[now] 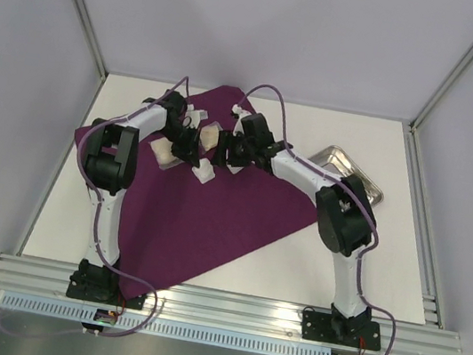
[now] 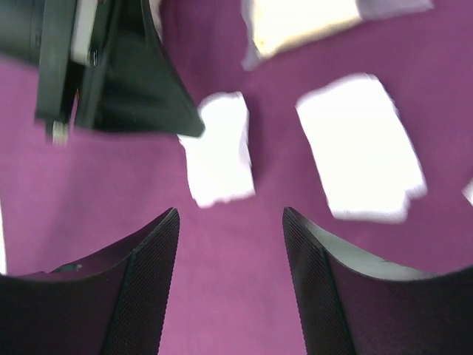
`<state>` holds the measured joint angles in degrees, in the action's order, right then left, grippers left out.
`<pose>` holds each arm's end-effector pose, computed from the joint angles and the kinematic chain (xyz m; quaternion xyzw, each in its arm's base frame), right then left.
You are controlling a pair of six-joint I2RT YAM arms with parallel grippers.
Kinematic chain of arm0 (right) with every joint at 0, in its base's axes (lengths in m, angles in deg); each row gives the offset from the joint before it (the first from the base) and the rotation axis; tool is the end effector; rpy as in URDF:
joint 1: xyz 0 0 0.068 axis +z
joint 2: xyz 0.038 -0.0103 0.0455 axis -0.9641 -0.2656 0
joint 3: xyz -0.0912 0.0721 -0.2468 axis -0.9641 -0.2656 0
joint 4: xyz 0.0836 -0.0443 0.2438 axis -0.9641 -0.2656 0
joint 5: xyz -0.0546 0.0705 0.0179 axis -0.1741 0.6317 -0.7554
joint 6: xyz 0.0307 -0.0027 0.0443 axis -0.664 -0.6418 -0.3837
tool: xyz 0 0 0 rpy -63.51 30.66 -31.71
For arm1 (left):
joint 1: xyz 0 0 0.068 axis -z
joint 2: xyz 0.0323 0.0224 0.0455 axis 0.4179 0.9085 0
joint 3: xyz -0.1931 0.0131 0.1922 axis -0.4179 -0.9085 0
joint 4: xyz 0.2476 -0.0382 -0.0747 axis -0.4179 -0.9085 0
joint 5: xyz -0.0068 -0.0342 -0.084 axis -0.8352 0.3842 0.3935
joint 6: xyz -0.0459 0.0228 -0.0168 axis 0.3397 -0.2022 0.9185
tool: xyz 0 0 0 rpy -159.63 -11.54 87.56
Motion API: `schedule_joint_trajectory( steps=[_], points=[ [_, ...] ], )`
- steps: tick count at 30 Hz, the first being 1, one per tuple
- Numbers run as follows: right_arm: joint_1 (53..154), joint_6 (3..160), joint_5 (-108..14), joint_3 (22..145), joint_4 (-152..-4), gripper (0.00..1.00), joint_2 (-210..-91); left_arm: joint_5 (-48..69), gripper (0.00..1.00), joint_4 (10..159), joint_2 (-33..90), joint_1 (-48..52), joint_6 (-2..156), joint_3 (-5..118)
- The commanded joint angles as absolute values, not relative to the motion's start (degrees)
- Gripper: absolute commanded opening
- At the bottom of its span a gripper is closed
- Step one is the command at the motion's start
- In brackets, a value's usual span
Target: Prepare the surgical pack
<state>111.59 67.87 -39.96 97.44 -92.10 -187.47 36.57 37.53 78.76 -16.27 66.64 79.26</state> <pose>0.3686 0.2887 0.2068 -0.1789 0.8939 0.2895 0.2919 0.4336 -0.0846 0.1557 0.0955 0.9438 -0.3010 0.0980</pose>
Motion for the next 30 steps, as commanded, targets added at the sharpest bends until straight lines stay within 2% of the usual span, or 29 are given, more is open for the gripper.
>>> schedule_joint_trajectory(
  steps=[1, 10, 30],
  points=[
    [111.69, 62.58, -35.53, 104.26, -90.20, 0.60, -193.11, 36.41, 0.00, 37.99, 77.89, -16.26, 65.26, 80.92],
    [111.60, 58.79, -33.77, 112.27, -91.96, 0.56, -202.52, 36.06, 0.00, 38.42, 77.28, -16.09, 63.94, 79.95],
    [110.81, 51.59, -25.60, 107.71, -89.69, 0.41, -206.04, 34.12, 0.00, 40.09, 77.28, -15.74, 64.11, 78.29]
  ],
)
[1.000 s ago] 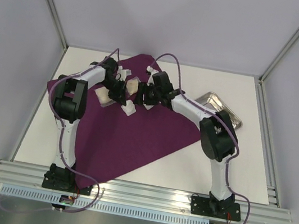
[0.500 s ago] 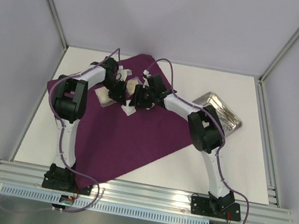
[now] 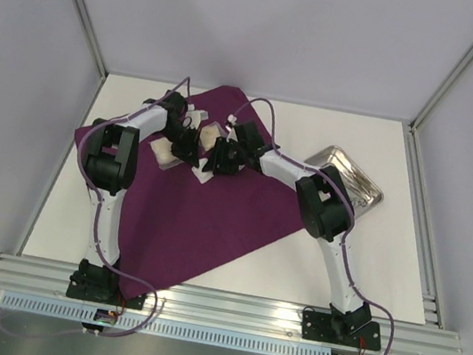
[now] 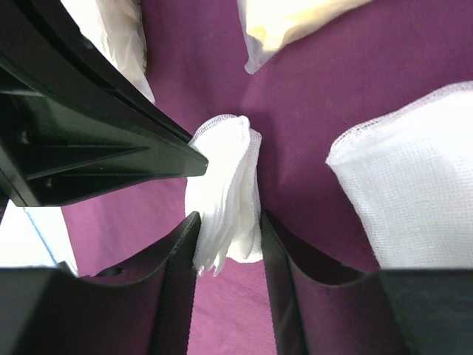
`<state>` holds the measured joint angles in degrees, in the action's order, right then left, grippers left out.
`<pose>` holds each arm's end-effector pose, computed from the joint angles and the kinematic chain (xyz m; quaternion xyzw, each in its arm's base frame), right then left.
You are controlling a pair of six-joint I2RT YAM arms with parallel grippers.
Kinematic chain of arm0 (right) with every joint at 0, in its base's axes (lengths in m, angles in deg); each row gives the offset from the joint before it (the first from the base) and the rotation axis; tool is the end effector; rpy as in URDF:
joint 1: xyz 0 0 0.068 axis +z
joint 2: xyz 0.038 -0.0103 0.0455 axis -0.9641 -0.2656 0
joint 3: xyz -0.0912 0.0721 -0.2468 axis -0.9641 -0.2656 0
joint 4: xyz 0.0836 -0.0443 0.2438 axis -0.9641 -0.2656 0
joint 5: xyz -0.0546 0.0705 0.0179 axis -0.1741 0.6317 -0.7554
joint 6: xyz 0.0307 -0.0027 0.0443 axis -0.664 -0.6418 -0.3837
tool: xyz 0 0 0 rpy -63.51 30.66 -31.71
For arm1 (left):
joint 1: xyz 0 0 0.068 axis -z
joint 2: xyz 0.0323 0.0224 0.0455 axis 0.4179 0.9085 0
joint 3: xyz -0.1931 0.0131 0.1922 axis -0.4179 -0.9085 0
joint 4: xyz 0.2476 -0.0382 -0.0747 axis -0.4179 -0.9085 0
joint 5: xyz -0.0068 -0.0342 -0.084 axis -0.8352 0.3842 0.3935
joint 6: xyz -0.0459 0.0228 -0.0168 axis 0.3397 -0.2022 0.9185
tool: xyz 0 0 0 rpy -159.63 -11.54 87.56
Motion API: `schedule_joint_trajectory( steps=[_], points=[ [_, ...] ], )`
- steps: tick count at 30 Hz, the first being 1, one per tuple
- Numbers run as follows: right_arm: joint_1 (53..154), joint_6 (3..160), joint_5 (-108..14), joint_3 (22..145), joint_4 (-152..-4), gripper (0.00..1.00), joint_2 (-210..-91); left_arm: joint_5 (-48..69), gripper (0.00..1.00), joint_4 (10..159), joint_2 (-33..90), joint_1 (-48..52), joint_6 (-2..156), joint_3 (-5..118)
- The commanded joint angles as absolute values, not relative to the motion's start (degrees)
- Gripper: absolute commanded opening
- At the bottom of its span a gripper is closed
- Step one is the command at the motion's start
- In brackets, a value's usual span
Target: Prepare the surgical pack
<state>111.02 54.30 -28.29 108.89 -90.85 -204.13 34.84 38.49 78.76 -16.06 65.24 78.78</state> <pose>0.4057 0.3187 0.1359 -0.1002 0.9051 0.3762 0.1713 0.4338 -0.0853 0.1534 0.1083 0.9461 -0.2859 0.1067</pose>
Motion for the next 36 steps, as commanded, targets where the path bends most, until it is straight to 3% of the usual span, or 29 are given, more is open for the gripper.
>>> schedule_joint_trajectory(
  steps=[1, 6, 14, 15, 16, 20, 21, 22, 25, 31, 36],
  points=[
    [110.81, 51.23, -25.42, 107.36, -88.98, 0.40, -206.04, 34.12, 0.00, 40.18, 77.28, -15.74, 64.03, 78.20],
    [110.19, 50.01, -25.86, 107.00, -86.96, 0.34, -206.04, 33.68, 0.00, 40.45, 77.45, -15.74, 63.76, 78.02],
    [110.19, 49.65, -26.03, 106.47, -83.44, 0.02, -205.25, 32.98, 0.00, 40.45, 77.28, -15.74, 63.41, 78.28],
    [110.19, 49.82, -25.94, 106.39, -83.27, 0.00, -205.08, 32.63, 0.03, 40.27, 76.76, -15.74, 63.24, 78.46],
    [110.19, 50.35, -25.94, 106.21, -83.00, 0.00, -204.29, 32.28, 0.14, 40.10, 76.40, -15.74, 63.15, 78.63],
    [110.10, 52.80, -26.21, 105.07, -82.30, 0.01, -201.05, 30.35, 0.42, 37.64, 73.07, -15.74, 63.06, 79.16],
    [110.10, 53.33, -26.38, 104.89, -82.56, 0.01, -200.25, 29.65, 0.43, 37.02, 71.06, -15.74, 63.06, 79.34],
    [110.10, 53.69, -26.30, 104.63, -82.56, 0.01, -199.46, 29.20, 0.53, 36.32, 69.99, -15.74, 62.97, 79.95],
    [109.58, 55.01, -25.33, 104.36, -83.26, 0.00, -196.12, 28.41, 0.65, 31.59, 65.69, -15.91, 62.71, 81.79],
    [105.45, 59.30, -22.43, 104.28, -87.65, 0.01, -187.86, 29.02, 0.76, 24.37, 57.51, -16.88, 61.92, 86.54],
    [96.06, 70.81, -18.57, 103.76, -99.78, 0.00, -180.13, 29.64, 0.77, 20.76, 53.81, -17.76, 60.25, 87.95]
  ],
)
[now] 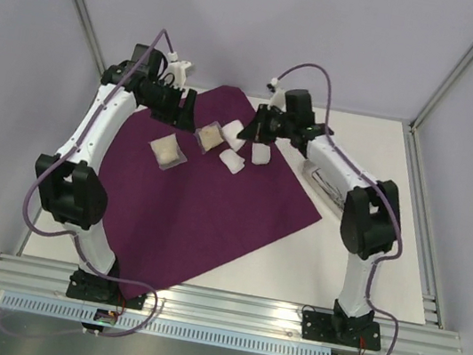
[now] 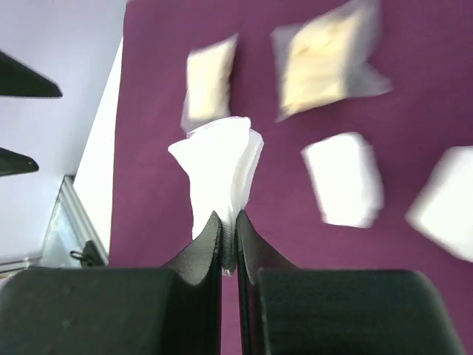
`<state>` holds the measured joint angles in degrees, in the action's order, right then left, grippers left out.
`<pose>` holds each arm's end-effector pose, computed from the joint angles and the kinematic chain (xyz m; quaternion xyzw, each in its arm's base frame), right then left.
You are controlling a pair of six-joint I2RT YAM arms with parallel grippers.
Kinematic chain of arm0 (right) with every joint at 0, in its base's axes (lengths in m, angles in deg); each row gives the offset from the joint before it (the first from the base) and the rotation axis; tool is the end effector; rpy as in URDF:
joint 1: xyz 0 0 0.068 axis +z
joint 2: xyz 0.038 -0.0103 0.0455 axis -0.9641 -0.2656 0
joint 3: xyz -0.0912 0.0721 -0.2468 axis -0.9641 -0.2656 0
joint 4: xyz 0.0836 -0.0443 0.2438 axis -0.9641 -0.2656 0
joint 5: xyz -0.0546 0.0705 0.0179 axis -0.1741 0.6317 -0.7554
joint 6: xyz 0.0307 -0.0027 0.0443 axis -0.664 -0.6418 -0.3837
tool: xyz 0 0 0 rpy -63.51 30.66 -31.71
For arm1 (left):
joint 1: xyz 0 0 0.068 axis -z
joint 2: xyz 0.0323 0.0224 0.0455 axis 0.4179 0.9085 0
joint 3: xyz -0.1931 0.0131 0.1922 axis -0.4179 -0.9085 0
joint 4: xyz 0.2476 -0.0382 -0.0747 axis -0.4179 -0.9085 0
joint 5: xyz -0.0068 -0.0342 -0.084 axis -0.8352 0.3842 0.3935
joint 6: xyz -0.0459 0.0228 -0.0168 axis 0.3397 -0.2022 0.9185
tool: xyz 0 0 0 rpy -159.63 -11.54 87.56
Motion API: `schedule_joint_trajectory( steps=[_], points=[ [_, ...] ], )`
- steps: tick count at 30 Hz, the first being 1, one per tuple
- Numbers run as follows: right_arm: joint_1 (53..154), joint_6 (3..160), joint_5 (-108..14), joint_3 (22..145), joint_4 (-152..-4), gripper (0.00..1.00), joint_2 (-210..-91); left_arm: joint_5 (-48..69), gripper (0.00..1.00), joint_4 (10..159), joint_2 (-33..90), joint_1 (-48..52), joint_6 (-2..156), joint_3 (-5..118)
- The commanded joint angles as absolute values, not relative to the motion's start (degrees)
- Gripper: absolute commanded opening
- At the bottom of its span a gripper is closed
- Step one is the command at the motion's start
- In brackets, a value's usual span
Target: Prepare the surgical pack
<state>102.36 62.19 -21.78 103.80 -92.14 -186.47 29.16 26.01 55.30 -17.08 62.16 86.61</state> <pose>0.4119 0.2384 0.2540 -0.1386 0.8529 0.4198 0.2776 0.3736 -0.0662 0.3454 0.1538 0.9197 -0.2326 0.2765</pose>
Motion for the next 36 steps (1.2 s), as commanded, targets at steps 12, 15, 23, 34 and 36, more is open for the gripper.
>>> schedule_joint_trajectory(
  steps=[12, 15, 23, 34, 36],
  points=[
    [71.88, 86.11, -19.36, 85.91, -105.94, 0.00, -171.67, 31.40, 0.77, 19.88, 53.28, -17.76, 59.55, 84.96],
    [69.94, 91.91, -18.64, 88.27, -108.56, 0.00, -176.58, 30.61, 0.77, 19.53, 54.16, -17.76, 59.37, 84.97],
    [68.00, 98.43, -14.52, 94.52, -111.83, 0.00, -184.33, 30.25, 0.77, 18.56, 56.62, -17.76, 59.89, 86.46],
    [68.00, 93.86, -9.86, 96.19, -106.47, 0.00, -190.83, 29.55, 0.77, 18.65, 57.06, -17.76, 60.42, 86.90],
    [68.00, 93.86, -9.51, 96.81, -106.56, 0.00, -191.27, 29.55, 0.77, 18.74, 56.89, -17.76, 60.42, 86.99]
  ],
)
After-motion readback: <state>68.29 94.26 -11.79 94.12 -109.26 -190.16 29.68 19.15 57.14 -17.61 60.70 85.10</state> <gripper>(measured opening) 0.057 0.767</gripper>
